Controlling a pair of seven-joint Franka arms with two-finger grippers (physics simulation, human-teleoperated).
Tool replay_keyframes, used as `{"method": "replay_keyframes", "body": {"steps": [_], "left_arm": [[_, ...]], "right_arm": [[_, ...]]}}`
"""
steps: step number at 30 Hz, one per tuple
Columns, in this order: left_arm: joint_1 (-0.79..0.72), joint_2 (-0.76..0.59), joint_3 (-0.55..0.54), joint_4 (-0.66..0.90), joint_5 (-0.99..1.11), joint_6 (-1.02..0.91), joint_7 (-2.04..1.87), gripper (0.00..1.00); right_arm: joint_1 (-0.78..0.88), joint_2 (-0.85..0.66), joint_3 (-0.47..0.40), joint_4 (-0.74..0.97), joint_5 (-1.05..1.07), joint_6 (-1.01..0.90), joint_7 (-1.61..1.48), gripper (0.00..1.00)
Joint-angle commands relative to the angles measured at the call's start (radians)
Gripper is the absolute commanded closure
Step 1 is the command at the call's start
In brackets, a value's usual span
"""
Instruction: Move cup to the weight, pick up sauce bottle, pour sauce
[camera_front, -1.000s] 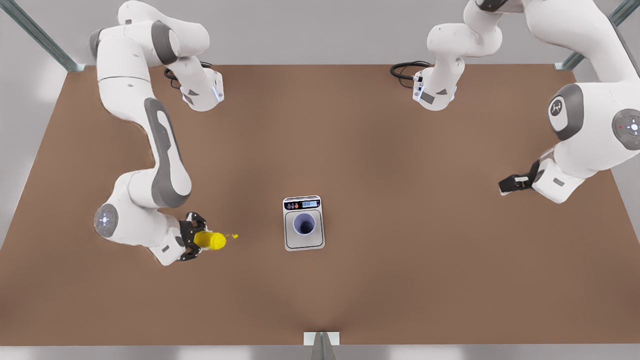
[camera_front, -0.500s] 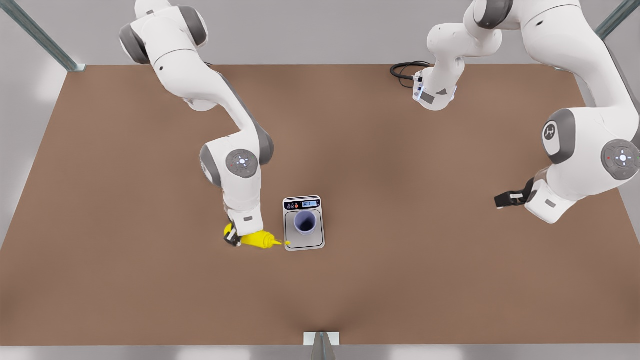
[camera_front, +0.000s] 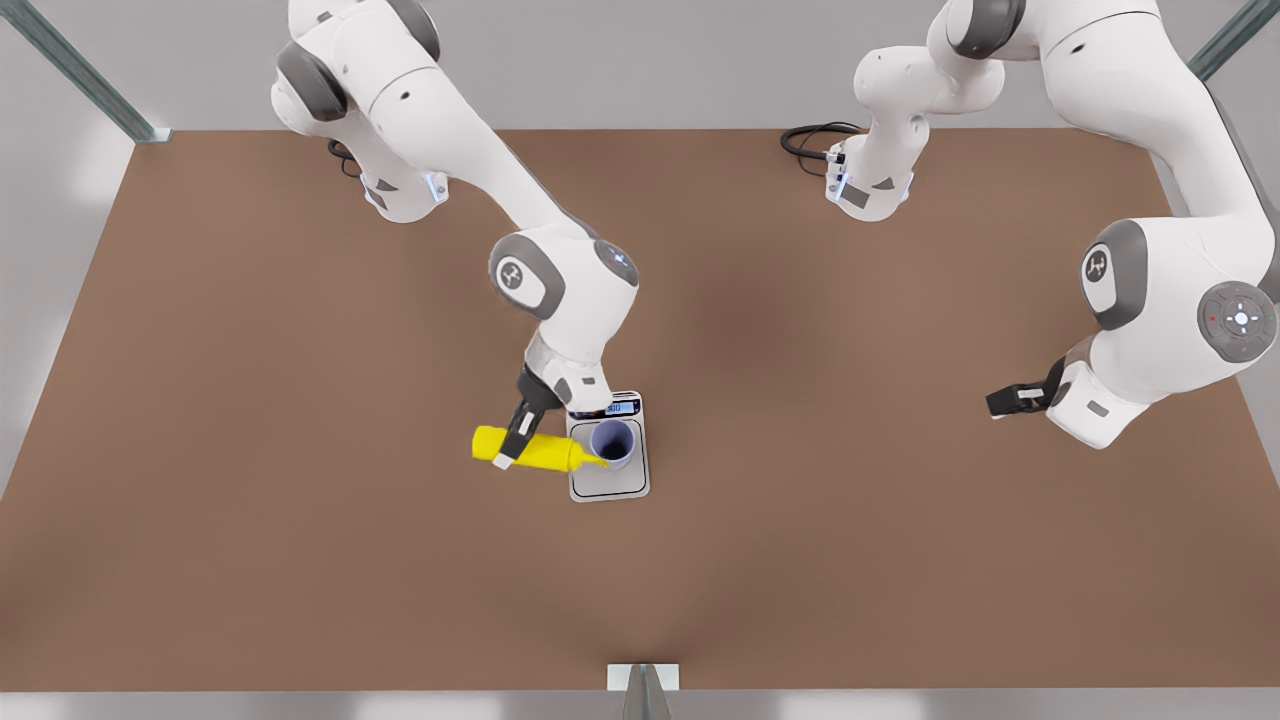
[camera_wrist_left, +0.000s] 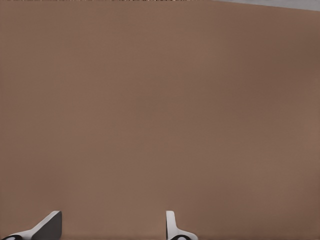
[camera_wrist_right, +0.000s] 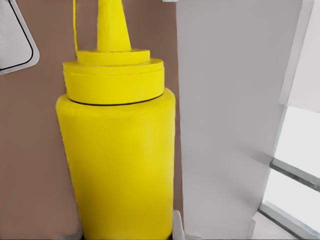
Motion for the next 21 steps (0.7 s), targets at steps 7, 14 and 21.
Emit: {"method": "replay_keyframes", "body": {"steps": [7,14,21], "left_arm": [[-0.001,-0.001,0.000,0.000,0.000,-0.002,0.000,0.00],[0.000,-0.001,0.000,0.000,0.000,0.000,0.001,0.00],[-0.001,-0.001,0.000,0.000,0.000,0.000,0.001,0.00]], "right_arm": [[0.056,0.061,0.000,-0.012,-0.196,-0.137,0.015,0.41],[0.107,0.121,0.000,-0.012,-0.312,-0.207,0.101,0.41],[0.134,0.137,0.000,-0.013,-0.328,-0.231,0.099,0.41]]}}
